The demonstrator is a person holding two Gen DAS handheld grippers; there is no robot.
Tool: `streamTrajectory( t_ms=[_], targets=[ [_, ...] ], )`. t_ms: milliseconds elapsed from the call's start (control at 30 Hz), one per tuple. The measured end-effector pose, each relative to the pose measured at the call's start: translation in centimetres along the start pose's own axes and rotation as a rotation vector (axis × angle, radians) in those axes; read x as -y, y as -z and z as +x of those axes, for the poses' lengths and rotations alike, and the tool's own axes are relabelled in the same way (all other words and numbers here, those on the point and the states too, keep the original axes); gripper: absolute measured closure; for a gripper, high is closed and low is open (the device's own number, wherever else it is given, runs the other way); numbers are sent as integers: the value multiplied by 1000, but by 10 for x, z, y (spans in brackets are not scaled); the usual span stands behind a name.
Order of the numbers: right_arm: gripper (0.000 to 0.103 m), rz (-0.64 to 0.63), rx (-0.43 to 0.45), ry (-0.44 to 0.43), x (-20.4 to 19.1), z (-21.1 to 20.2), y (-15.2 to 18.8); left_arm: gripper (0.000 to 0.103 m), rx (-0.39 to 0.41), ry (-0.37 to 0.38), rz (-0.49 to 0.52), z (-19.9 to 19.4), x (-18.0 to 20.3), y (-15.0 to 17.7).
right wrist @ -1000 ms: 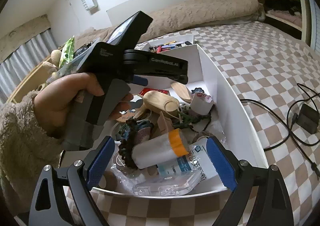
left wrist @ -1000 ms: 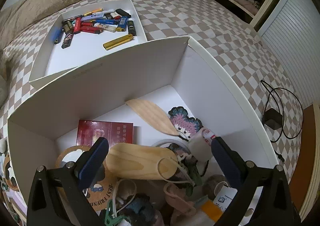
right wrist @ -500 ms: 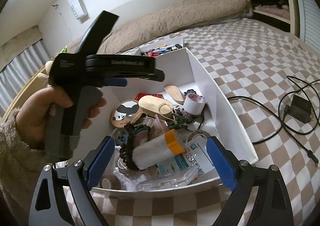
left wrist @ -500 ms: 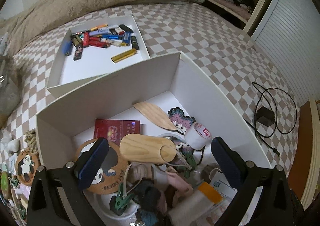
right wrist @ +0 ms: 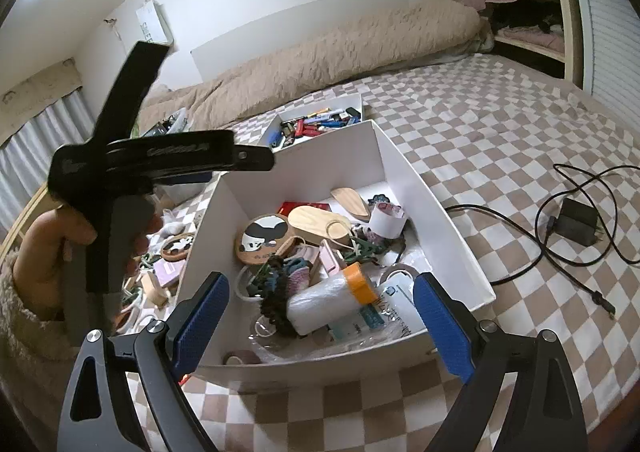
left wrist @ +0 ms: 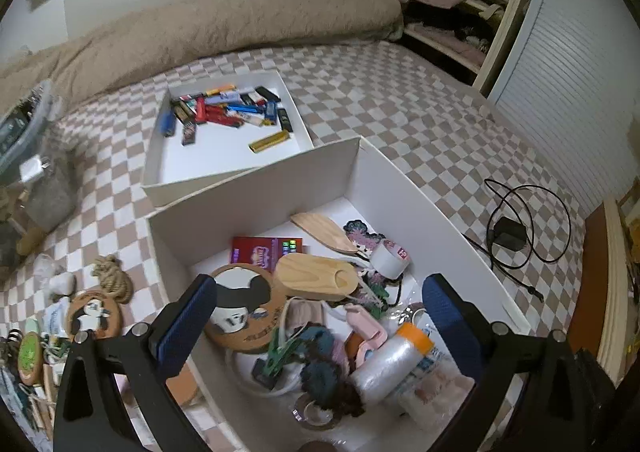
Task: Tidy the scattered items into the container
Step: 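Withdraw both open tools from the shoe box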
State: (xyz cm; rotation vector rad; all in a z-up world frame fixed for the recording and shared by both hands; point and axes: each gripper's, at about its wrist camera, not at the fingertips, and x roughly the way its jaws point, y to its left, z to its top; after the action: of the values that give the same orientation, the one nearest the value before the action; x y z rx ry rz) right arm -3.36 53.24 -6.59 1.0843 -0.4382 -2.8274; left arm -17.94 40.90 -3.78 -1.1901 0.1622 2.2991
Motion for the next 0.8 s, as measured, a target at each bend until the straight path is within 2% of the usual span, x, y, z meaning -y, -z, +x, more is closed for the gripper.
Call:
streamTrajectory(
  t_ms=[133,333,367,500,800],
  targets=[
    [9,-5,17,7,-9,-9,1,0,50,-28,23,-25,-2,10],
    [6,-5,39,17,-20,-20,4,0,95,-9,18,-56,-10,25],
    [3,-5,43,18,-22,-22,5,0,103,-11,20,-60,-11,27],
    [3,-17,66,26,-31,-28,7,0,136,-21,29,-81,-17,40],
    [0,-57,125,57,-52,-43,13,0,202,-70,76,-120,-26,73]
  ],
)
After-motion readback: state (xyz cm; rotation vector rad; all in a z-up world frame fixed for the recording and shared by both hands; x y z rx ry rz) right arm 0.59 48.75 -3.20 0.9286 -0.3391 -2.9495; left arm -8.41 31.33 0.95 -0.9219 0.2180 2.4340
